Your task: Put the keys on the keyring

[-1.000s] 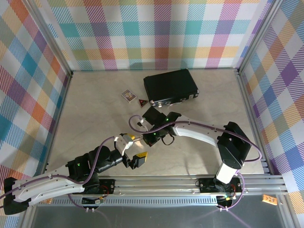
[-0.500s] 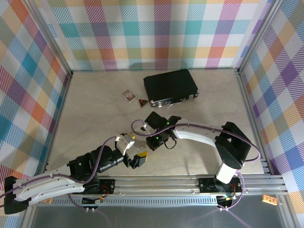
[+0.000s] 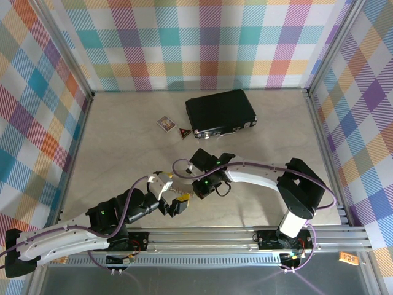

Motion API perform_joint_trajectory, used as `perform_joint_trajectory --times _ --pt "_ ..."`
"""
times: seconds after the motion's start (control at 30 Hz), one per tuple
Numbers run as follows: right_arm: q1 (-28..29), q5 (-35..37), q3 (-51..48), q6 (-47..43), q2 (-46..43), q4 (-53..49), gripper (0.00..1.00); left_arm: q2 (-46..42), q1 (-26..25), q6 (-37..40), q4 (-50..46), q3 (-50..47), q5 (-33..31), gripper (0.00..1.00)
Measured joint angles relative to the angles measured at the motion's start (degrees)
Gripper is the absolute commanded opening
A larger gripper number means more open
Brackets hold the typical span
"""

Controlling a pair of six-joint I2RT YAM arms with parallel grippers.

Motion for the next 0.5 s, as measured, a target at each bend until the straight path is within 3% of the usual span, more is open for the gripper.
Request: perform_joint_trajectory --times 0.5 --pt "0.0 -2.6 -7.5 2.9 -0.7 0.9 0.00 -1.4 0.0 0.0 -0.2 0.0 -1.3 1.00"
